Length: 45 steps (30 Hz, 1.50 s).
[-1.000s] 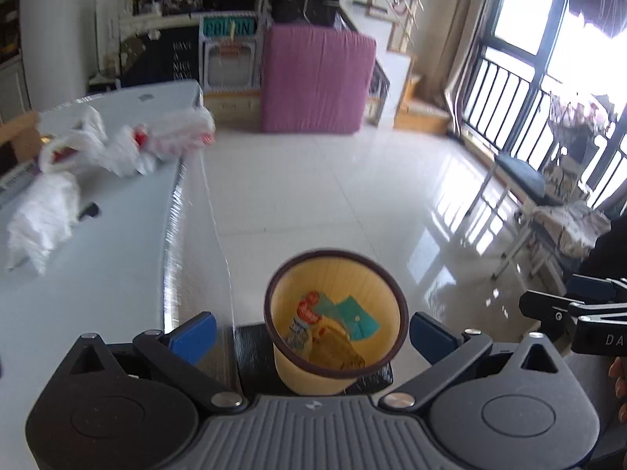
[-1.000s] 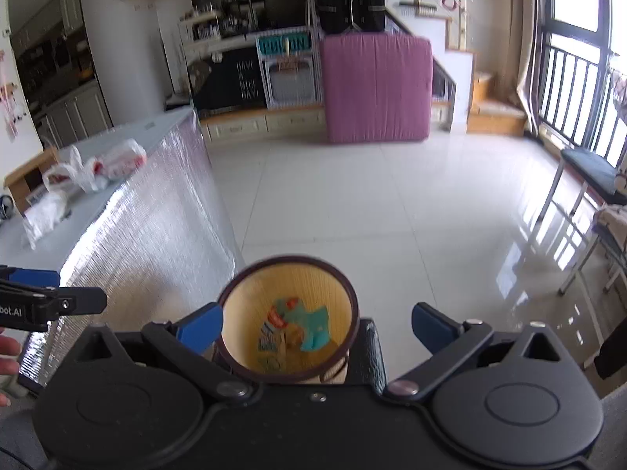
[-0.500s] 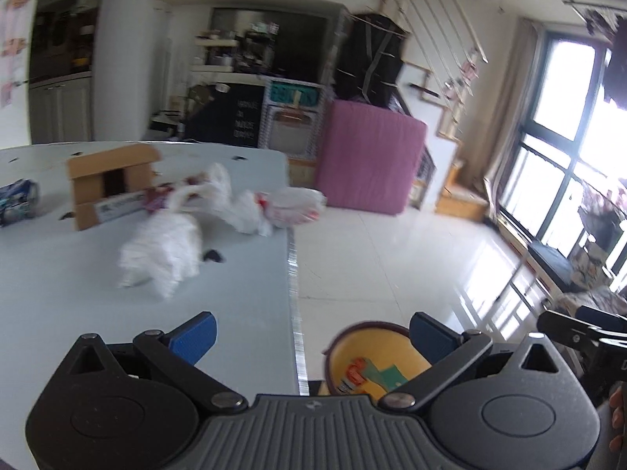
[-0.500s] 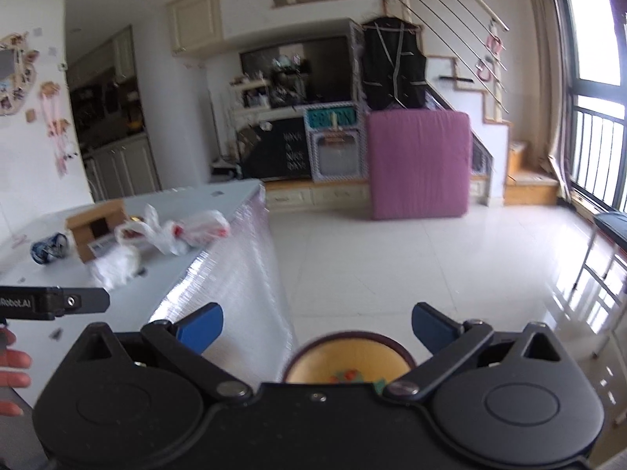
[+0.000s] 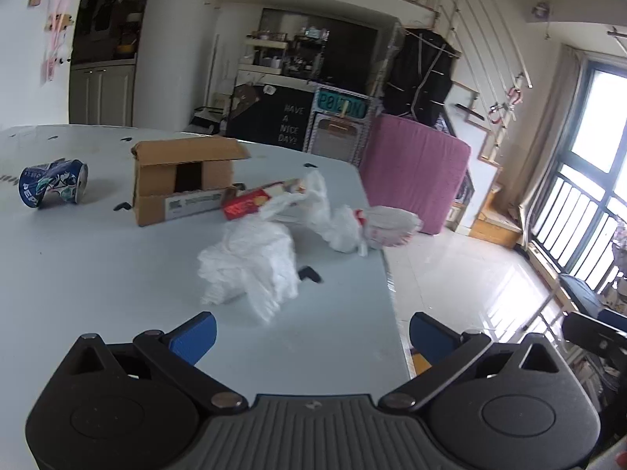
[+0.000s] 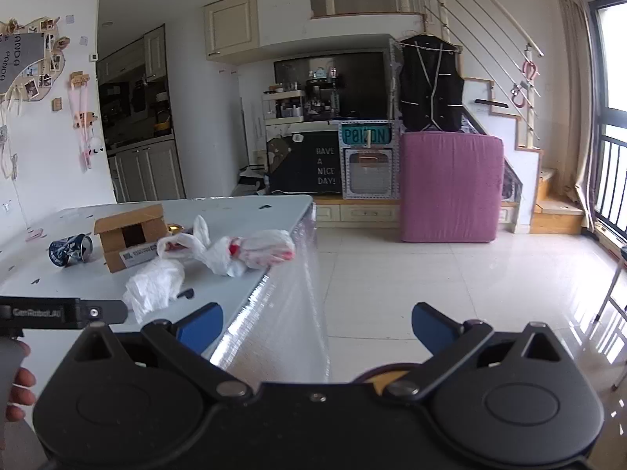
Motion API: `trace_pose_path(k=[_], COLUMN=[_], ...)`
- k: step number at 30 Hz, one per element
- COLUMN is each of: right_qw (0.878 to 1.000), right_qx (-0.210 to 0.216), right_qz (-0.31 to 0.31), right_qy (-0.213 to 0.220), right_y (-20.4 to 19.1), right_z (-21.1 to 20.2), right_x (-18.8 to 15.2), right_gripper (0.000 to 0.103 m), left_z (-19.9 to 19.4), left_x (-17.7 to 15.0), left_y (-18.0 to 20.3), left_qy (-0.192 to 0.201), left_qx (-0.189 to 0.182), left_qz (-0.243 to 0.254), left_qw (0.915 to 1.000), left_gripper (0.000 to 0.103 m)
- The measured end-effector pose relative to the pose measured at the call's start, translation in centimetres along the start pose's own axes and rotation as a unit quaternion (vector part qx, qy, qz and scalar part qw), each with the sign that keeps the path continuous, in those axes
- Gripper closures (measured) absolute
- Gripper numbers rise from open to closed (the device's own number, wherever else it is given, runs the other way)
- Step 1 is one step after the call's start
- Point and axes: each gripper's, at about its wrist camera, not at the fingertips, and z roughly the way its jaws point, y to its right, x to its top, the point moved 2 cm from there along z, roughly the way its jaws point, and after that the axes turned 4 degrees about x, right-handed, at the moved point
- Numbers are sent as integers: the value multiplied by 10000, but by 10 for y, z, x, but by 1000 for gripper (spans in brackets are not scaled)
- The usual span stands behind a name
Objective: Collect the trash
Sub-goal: 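Move both tools back from the wastebasket toward the table, then grasp a white plastic bag with the left tool while the right tool grasps another bag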
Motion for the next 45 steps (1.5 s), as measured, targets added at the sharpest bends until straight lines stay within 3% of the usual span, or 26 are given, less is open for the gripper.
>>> trace_pose_path(k=[3,10,17,24,32,35,41,43,45], right_qw=[9999,9989,9965,9948,9913,9844,9620,9587,9524], right_qx=[101,390,617,807,1086,1499,2441,2521,2734], right_qz=[-22,-193,-554,-585,-68,97,-308,-463,-395], right_qy=[-30,-148,-134,-196,-747,-914,-1185,-1235,-1287], right_y=[-10,-33,-37,-22,-12,-17,-38,-42,-37], right_z=[17,57,97,172,254,246,190,170,155], right_x=[6,13,35,64,68,58,30,22,21], right_gripper=[0,0,0,0,0,0,0,7,6], left_z=[19,64,98,96,92,95,104,107,110], left_x=[9,20,28,21,18,21,29,31,34], left_y=[-7,-23,-33,-27,-35,-41,-45,-49,-53], left_qy=[-5,-26,-384,-301,-299,-255,-138,-65,-60], left_qx=[237,351,31,94,61,26,75,144,227], left_qz=[108,34,-530,-381,-47,-227,-362,-434,-502], left_qw=[9997,9994,9979,9988,9995,9994,9992,9989,9985], left_gripper=[0,0,0,0,0,0,0,0,0])
